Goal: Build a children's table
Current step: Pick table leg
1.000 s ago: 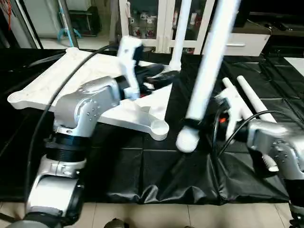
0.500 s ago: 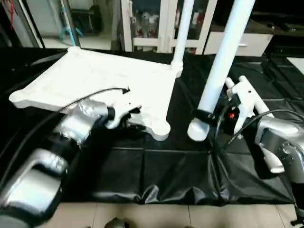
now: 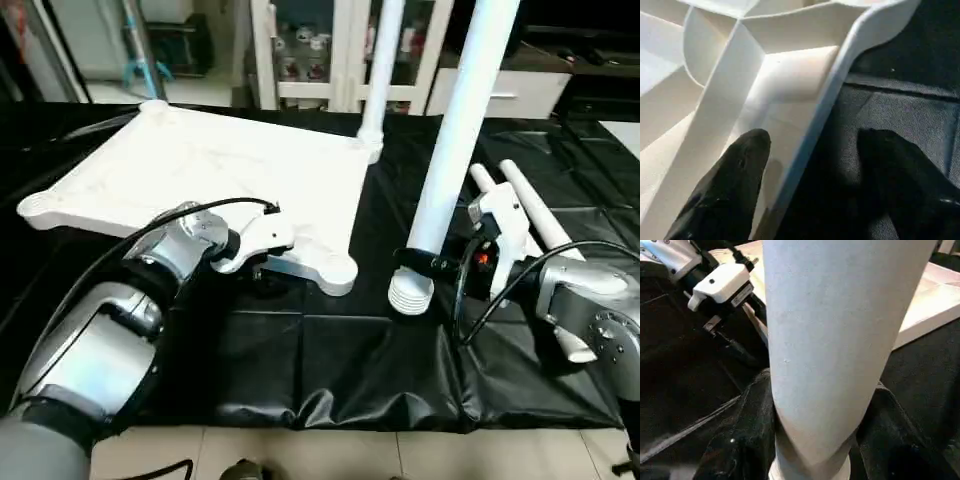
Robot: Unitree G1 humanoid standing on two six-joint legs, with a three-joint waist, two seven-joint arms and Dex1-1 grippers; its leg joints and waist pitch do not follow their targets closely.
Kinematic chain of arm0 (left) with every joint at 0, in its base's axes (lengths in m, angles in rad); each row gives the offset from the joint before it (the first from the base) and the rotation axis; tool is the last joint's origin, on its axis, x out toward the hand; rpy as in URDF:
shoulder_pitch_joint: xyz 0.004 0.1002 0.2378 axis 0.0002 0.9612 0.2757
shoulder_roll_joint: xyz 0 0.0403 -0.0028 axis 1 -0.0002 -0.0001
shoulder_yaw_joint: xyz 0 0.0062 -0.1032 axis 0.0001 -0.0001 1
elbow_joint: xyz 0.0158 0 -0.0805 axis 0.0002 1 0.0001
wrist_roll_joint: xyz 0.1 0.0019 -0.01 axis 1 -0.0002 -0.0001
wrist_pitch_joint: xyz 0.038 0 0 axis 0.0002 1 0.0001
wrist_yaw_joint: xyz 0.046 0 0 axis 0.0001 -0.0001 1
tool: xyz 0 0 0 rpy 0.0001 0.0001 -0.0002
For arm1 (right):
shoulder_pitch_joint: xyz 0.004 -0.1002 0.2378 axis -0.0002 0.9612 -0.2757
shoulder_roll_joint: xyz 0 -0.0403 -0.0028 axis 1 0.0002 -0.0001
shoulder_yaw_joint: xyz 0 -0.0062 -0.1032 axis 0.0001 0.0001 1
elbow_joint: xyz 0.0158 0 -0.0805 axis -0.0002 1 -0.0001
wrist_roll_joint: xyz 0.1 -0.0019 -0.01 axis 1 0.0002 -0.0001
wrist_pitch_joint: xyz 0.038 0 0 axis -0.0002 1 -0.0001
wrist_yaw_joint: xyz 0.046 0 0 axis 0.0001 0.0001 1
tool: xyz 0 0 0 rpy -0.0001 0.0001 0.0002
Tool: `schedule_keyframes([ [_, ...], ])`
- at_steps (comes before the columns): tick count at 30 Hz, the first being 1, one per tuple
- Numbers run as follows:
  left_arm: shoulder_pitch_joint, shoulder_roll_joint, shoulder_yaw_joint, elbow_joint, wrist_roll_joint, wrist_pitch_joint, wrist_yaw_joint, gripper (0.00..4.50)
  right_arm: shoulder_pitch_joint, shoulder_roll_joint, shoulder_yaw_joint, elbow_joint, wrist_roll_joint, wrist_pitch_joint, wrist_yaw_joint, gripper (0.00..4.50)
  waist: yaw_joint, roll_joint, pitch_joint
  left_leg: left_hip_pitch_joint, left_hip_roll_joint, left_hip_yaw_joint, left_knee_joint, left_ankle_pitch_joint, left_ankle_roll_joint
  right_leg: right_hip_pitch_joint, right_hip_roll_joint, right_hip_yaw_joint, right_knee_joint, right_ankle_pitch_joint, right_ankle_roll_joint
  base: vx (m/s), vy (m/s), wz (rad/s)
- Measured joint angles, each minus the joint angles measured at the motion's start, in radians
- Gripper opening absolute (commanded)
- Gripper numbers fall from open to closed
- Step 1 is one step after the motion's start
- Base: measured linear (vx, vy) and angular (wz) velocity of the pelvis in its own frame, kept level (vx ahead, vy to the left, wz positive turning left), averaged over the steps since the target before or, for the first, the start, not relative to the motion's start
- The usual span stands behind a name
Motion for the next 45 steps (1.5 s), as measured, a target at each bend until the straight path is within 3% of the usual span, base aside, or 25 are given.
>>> schedule_keyframes([
  [12,-0.021,-0.037,0.030,0.078,0.027,-0.047,-0.002,2.22,0.005,0.000,0.013,-0.002,0.000,0.010,0.007,1.84,-0.003,0.000,0.000,0.001,0.000,0.000,0.000,0.000,0.000,0.000,0.000,0.000,0.000,0.000,-0.001,0.000,0.000,0.00],
  [20,-0.028,-0.039,0.003,0.079,0.101,-0.085,-0.020,1.48,0.005,0.000,0.017,-0.002,0.000,0.010,0.007,1.84,-0.004,0.003,-0.002,0.001,0.000,0.000,-0.001,0.000,0.000,0.001,0.000,0.000,-0.001,0.000,-0.001,0.000,0.000,0.00],
  [23,-0.028,-0.038,-0.005,0.077,0.121,-0.091,-0.031,1.39,0.005,0.000,0.017,-0.002,0.000,0.010,0.007,1.84,-0.004,0.007,-0.004,0.002,0.000,0.000,-0.001,0.000,0.001,0.002,0.000,0.000,-0.002,0.000,-0.001,0.000,0.000,0.00],
  [24,-0.027,-0.038,-0.006,0.077,0.126,-0.093,-0.034,1.12,0.005,0.000,0.017,-0.002,0.000,0.010,0.007,1.84,-0.004,0.009,-0.005,0.002,0.000,0.000,-0.001,0.000,0.001,0.002,0.000,0.000,-0.002,0.000,-0.001,0.000,0.000,0.00],
  [28,-0.010,-0.038,-0.006,0.054,0.142,-0.107,-0.071,1.03,0.005,0.000,0.017,-0.002,0.000,0.010,0.006,1.84,-0.005,0.018,-0.011,0.004,0.000,0.000,-0.001,-0.001,0.001,0.004,0.000,0.000,-0.003,0.000,-0.001,0.000,0.000,0.00],
  [29,0.010,-0.038,0.000,0.036,0.139,-0.105,-0.080,0.78,0.005,0.001,0.017,-0.002,0.000,0.009,0.004,1.84,-0.006,0.021,-0.013,0.005,0.000,0.000,-0.002,-0.001,0.001,0.004,0.000,0.000,-0.003,0.000,-0.001,0.000,0.000,0.00],
  [33,0.052,-0.039,0.018,-0.017,0.122,-0.096,-0.116,0.53,0.013,0.013,0.016,-0.002,-0.001,0.006,-0.005,1.84,-0.007,0.025,-0.016,0.014,0.000,0.002,-0.004,-0.001,0.001,0.012,0.000,0.001,-0.005,-0.001,0.000,0.000,0.000,0.00],
  [37,0.119,-0.036,0.062,-0.131,0.065,-0.013,-0.162,0.32,0.019,0.028,0.016,-0.002,-0.002,0.000,-0.023,1.84,-0.013,0.025,-0.016,0.022,-0.001,0.002,-0.006,-0.001,0.000,0.017,-0.002,0.000,-0.005,-0.005,0.007,0.000,0.000,0.00],
  [42,0.316,-0.018,0.118,-0.488,-0.019,0.161,-0.179,0.07,0.021,0.054,0.013,0.003,-0.020,-0.011,-0.063,1.84,-0.032,0.025,-0.015,0.020,-0.003,0.003,-0.008,-0.001,0.001,0.016,-0.004,0.000,-0.005,-0.003,0.004,0.000,0.000,0.00],
  [45,0.386,-0.033,0.131,-0.617,-0.040,0.224,-0.162,0.03,0.017,0.079,0.011,0.020,-0.036,-0.024,-0.099,1.84,-0.035,0.024,-0.015,0.018,-0.003,0.003,-0.009,-0.001,0.001,0.014,-0.004,-0.001,-0.006,-0.005,0.006,0.000,0.000,0.00],
])
